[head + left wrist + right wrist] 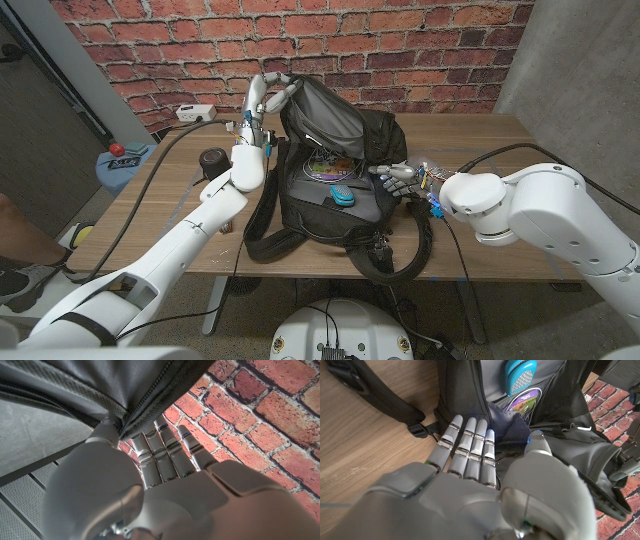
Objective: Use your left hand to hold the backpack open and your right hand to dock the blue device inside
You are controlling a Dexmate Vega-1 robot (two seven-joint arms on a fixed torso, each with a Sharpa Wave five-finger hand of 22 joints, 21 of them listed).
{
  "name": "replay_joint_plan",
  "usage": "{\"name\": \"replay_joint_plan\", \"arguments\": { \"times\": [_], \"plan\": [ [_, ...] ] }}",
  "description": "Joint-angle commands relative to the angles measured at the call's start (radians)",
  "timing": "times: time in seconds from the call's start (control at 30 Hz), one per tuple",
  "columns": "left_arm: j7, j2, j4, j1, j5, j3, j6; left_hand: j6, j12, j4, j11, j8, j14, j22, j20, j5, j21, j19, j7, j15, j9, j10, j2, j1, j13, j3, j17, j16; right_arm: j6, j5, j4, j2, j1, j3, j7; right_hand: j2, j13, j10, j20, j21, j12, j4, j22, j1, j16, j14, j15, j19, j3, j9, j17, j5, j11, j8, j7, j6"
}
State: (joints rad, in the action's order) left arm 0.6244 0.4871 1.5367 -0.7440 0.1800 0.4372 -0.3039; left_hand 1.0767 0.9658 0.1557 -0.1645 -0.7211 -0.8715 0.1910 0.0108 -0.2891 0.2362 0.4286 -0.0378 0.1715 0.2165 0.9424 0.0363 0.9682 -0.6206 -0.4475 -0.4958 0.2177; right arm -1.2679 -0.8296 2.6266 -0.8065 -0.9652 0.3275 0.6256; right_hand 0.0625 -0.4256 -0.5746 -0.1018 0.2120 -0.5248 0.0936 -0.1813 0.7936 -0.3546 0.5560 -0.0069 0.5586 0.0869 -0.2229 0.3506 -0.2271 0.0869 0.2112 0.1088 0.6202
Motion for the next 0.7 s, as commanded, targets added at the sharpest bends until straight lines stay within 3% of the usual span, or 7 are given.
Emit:
{"name": "replay_joint_plan", "arguments": {
  "times": [0.03, 0.7],
  "plan": [
    [0.005, 0.027, 0.057, -0.041, -0.003, -0.035, 0.035, 0.000, 0.001, 0.001, -0.009, -0.006, 0.006, 0.003, -0.002, -0.004, -0.005, -0.004, 0.004, -0.002, 0.002, -0.004, 0.011, 0.000, -0.003, 0.002, -0.002, -0.007, 0.047, 0.049, -0.039, -0.038, 0.028, 0.033, -0.015, 0.010, -0.003, -0.008, 0.005, 0.003, 0.004, 0.000, -0.003, 0.003, 0.001, 0.010, -0.002, 0.005, 0.006, -0.001, 0.005, -0.005, -0.006, 0.003, -0.003, 0.005],
    [-0.022, 0.053, 0.120, -0.098, -0.037, -0.070, 0.045, 0.000, 0.002, 0.002, -0.010, -0.006, 0.006, 0.003, -0.002, -0.003, -0.004, -0.002, 0.004, -0.002, 0.002, -0.005, 0.011, 0.001, -0.002, 0.003, -0.002, -0.005, 0.075, 0.125, -0.068, -0.045, 0.030, 0.041, 0.005, 0.018, -0.001, -0.013, 0.005, 0.004, 0.007, 0.010, -0.003, 0.014, -0.002, 0.011, -0.011, 0.007, 0.009, 0.001, 0.013, -0.002, -0.013, 0.003, -0.008, 0.008]
  ]
}}
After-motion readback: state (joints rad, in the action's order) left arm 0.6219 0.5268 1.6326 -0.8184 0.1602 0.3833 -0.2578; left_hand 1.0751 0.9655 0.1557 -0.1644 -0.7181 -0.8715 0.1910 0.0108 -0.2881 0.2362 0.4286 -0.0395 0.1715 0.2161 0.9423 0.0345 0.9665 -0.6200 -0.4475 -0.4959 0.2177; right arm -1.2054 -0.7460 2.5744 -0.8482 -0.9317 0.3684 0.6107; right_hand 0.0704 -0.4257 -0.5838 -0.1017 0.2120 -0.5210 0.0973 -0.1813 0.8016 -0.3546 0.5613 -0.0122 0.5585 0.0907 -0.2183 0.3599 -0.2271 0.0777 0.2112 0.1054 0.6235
